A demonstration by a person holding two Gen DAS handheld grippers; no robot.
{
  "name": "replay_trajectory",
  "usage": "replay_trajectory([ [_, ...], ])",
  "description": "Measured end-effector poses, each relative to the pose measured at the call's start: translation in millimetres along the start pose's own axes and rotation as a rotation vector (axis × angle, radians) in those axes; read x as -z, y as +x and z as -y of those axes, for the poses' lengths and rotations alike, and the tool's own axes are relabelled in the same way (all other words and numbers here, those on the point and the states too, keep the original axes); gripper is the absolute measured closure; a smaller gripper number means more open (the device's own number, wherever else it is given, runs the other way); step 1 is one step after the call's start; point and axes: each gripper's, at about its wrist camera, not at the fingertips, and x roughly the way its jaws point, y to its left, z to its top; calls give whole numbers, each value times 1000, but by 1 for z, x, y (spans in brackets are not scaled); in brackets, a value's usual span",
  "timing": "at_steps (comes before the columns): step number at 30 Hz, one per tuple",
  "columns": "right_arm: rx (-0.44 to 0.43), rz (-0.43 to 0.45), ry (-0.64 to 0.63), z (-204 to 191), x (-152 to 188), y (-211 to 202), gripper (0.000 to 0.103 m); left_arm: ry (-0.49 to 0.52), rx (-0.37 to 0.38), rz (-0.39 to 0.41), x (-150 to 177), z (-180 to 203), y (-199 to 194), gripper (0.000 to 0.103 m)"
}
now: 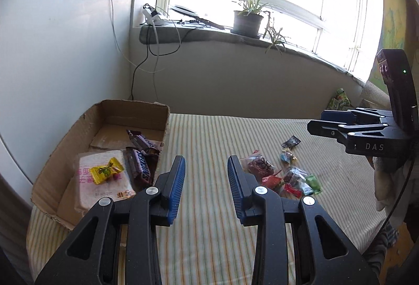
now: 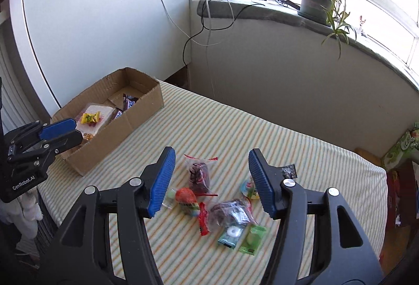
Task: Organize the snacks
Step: 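Drop the yellow candy and Snickers bar into the box with both grippers, then grasp the red-wrapped sweet with the left gripper while the right grasps the green sachet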
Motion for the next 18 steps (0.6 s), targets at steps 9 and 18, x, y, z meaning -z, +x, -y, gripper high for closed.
replay_trajectory([
  [9, 20, -94, 113, 63, 63, -3, 42, 33, 119, -114, 17, 48, 42, 71],
  [18, -29, -172, 136, 69, 96, 17, 45, 91, 162, -211, 31, 78, 77, 71],
])
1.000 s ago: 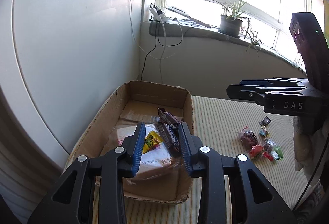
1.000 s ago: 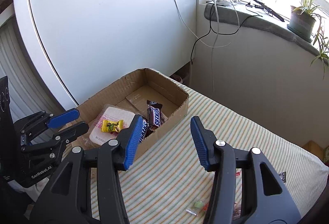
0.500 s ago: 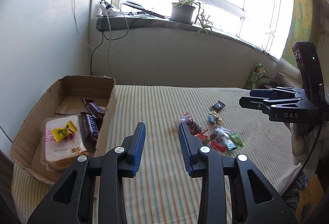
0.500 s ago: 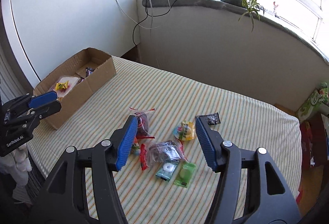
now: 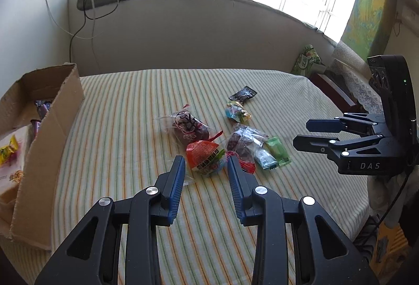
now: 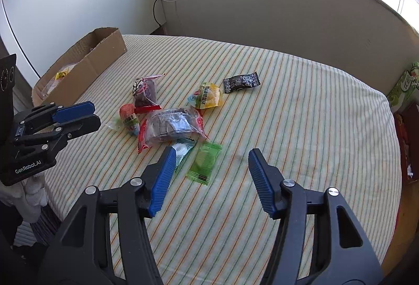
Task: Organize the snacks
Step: 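Grasp the red-wrapped sweet with the left gripper while the right grasps the green sachet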
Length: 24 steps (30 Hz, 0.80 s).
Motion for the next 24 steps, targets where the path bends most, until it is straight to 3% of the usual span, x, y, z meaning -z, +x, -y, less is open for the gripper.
replay_trajectory([
  [2, -11, -15, 12, 1, 3, 8, 51, 0, -6, -18, -1, 1, 10, 67],
  [3, -16, -23, 18, 0, 4, 13, 55, 1, -19, -25, -2, 2, 16, 59],
  [11, -10, -64, 16, -2, 6, 42, 57, 65, -43, -55, -4, 12, 46, 58],
  [14, -6, -54, 5, -4, 4, 43, 57, 56, -35, -69, -4, 8, 49, 58],
  [16, -3, -51, -3, -4, 5, 43, 59, 46, -38, -69, -3, 6, 49, 65],
  [18, 30, -50, -16, -3, 6, 42, 75, 39, -27, -66, -3, 5, 49, 67],
  [24, 44, -49, -17, 0, 8, 38, 81, 26, -24, -49, -3, 3, 44, 71],
])
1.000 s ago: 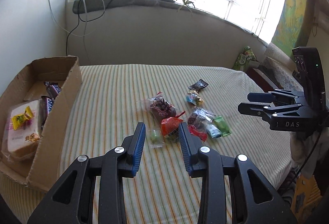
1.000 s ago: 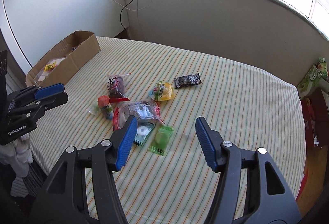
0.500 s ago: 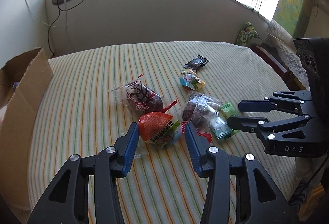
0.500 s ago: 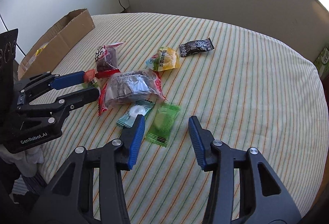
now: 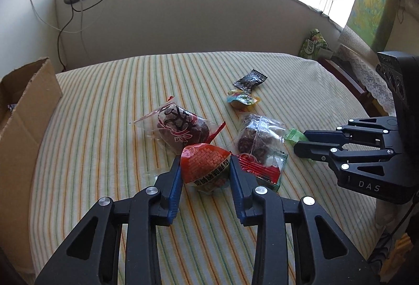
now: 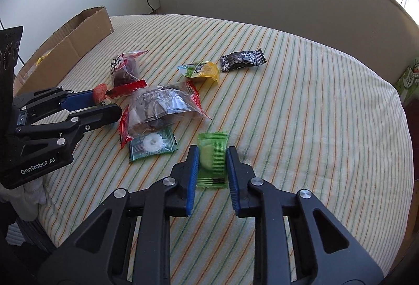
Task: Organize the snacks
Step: 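Grasp the red-wrapped sweet with the left gripper while the right grasps the green sachet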
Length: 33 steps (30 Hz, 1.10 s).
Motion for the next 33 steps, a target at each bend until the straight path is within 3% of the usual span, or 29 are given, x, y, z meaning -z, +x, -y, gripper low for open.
replay_trajectory([
  [13, -15, 47, 63, 11, 5, -26, 82, 17, 11, 59, -1, 11, -31, 71],
  [24, -33, 79, 48, -3, 1, -47, 82, 19, -37, 108, -3, 16, -58, 71],
  [33, -54, 119, 2, -31, -23, -63, 82, 3, -86, 155, -2, -3, -87, 71],
])
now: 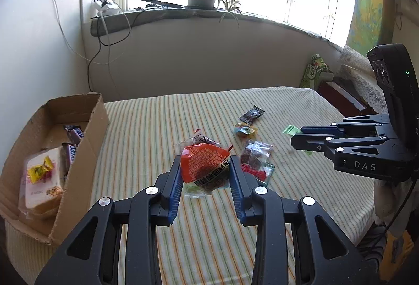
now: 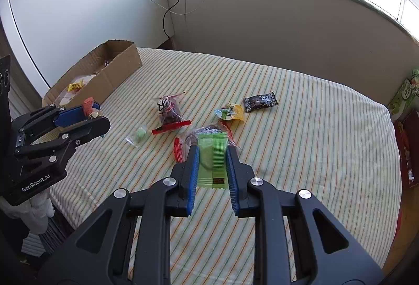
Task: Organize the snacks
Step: 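Grasp the red-wrapped sweet with the left gripper while the right grasps the green sachet, then carry the red sweet and green sachet into the box and open both grippers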
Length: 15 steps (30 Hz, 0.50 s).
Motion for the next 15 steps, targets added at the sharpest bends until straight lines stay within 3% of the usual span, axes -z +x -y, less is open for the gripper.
replay_trajectory([
  [15, -116, 51, -145, -99, -73, 23, 82, -127, -136, 46, 5, -98, -38, 71],
])
